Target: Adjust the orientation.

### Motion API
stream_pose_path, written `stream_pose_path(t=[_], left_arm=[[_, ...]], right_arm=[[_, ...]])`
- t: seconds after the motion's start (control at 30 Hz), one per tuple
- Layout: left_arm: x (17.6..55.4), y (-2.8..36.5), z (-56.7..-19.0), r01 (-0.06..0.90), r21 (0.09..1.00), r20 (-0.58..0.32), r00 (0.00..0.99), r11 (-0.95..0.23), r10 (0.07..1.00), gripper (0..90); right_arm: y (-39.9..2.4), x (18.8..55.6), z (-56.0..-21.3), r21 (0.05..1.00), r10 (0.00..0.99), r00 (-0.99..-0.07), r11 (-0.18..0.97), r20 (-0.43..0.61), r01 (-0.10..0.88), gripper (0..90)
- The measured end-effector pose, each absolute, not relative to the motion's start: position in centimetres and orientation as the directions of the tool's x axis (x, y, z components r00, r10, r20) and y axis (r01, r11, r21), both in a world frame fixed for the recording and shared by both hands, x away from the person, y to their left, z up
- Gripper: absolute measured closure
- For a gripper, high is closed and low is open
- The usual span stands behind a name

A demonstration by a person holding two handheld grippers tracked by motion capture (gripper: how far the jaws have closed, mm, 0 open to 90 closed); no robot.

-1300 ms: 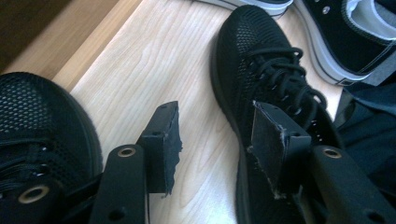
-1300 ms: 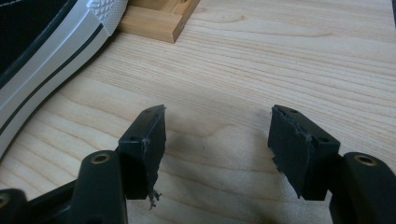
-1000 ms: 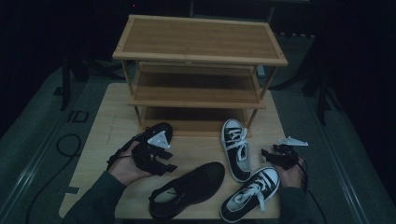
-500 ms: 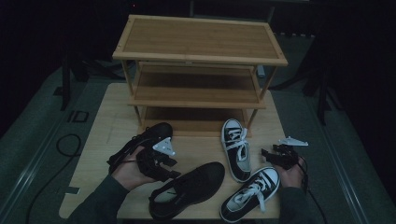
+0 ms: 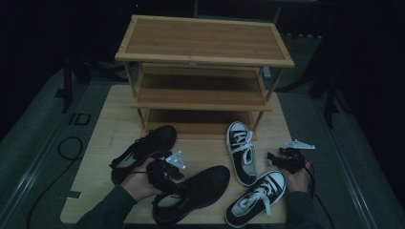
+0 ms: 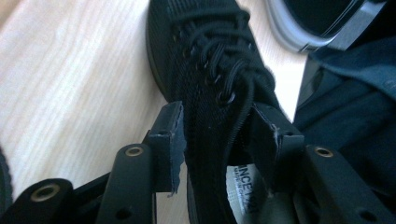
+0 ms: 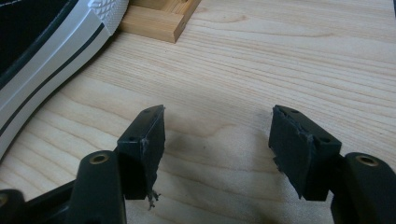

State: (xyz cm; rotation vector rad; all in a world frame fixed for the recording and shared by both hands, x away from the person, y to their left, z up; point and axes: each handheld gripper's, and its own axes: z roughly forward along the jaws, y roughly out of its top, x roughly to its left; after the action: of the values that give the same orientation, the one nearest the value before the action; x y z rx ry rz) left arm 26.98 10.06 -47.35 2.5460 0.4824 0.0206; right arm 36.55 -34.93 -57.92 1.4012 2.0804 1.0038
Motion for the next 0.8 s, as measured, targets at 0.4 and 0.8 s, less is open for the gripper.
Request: stream_pose_path(t=[0.4,0.8], left_arm=[[26.8,8.9,-48.4,0.370,0.500,-0.015,0.908,-0.783,0.419,86.3],[27.4,10.6,-48.2,0.425,0.509,-0.006,0.871,-0.749,0.490,87.2]], right_arm=[[-34.9,36.5,-57.9,0.766,0.919,-0.393,0.228,0.035,0.601,35.7],[-34.9,36.5,-57.9,0.766,0.919,-0.393,0.225,0.038,0.602,35.7]])
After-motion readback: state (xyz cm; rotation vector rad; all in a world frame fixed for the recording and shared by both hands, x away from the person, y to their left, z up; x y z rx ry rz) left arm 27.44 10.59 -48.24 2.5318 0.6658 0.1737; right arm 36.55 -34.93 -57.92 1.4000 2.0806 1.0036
